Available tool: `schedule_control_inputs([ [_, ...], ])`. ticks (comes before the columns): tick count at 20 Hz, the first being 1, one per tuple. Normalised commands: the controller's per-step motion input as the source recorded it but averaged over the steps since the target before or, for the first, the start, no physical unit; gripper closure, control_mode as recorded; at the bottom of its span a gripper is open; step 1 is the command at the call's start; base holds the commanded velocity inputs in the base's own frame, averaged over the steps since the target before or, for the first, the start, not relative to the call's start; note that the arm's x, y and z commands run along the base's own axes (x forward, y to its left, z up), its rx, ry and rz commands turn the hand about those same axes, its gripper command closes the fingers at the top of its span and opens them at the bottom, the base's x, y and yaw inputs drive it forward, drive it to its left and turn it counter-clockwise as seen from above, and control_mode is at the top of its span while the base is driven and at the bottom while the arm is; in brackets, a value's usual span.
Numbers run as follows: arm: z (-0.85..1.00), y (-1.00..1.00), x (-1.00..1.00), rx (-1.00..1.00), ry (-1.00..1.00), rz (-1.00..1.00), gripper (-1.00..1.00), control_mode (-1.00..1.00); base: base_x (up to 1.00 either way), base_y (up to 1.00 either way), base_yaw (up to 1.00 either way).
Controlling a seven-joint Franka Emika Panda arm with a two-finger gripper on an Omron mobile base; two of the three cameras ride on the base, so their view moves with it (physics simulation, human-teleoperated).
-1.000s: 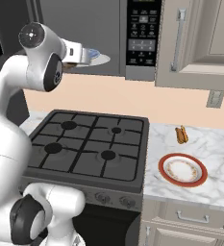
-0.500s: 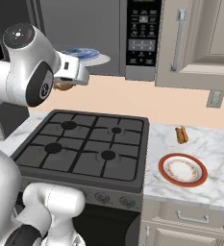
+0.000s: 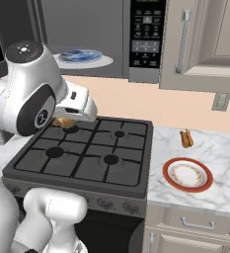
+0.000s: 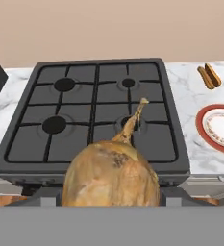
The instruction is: Pick the onion from the microwave and place it on plate located on the counter.
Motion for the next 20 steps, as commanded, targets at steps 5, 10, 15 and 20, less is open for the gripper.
schedule_control_inputs([
  [5, -0.51, -0.77, 0.03, 0.01, 0.08, 0.00, 1.00, -1.00, 0.00, 0.00, 0.00],
  [10, -0.34, -0.65, 0.42, 0.00, 0.04, 0.00, 1.00, -1.00, 0.00, 0.00, 0.00],
  [15, -0.45, -0.52, 0.36, 0.00, 0.04, 0.00, 1.00, -1.00, 0.00, 0.00, 0.00],
  [20, -0.52, -0.38, 0.25, 0.00, 0.04, 0.00, 1.00, -1.00, 0.00, 0.00, 0.00],
])
